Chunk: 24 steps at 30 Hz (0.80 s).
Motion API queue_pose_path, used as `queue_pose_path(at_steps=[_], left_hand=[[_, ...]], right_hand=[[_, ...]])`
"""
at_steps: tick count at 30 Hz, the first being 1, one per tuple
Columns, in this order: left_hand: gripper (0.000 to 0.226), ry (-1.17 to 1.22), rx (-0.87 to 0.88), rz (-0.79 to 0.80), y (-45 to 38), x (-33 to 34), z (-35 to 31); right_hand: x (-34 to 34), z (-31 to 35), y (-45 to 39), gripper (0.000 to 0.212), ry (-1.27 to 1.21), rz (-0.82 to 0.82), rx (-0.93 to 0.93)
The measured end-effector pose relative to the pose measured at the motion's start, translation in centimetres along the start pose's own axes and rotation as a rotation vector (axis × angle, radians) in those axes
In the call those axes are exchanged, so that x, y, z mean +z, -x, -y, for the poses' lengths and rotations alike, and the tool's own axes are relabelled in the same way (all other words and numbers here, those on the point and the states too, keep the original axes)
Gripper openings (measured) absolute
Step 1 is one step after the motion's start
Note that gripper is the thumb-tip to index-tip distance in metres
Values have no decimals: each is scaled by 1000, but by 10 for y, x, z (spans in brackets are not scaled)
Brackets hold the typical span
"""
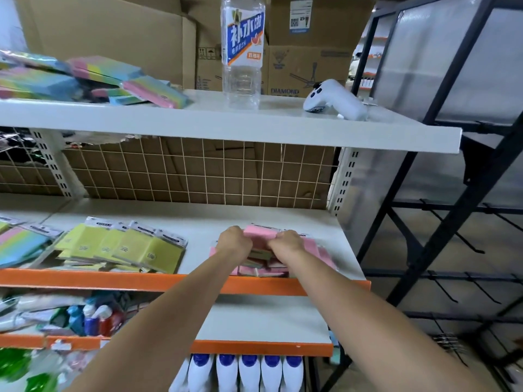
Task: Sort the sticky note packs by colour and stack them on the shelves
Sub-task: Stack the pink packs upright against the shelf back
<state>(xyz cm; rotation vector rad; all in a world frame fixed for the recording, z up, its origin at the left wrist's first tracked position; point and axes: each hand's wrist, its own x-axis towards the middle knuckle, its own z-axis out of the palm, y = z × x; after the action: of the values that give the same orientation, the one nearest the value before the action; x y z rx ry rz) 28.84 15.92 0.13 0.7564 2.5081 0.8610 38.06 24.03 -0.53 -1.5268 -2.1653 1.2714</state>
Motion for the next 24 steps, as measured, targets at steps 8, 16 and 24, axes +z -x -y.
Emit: queue_pose_path(at_steps=[8,16,24], left_hand=[[4,161,-39,68,-12,-27,-14],[24,96,51,45,-28,-29,-18],[24,102,56,65,-52,-18,-32]], right_hand=[[-3,12,-5,20,-175,-50,34],[-6,20,-19,5,-184,-94,-37],[-15,17,-55,31,-164,-72,-63]])
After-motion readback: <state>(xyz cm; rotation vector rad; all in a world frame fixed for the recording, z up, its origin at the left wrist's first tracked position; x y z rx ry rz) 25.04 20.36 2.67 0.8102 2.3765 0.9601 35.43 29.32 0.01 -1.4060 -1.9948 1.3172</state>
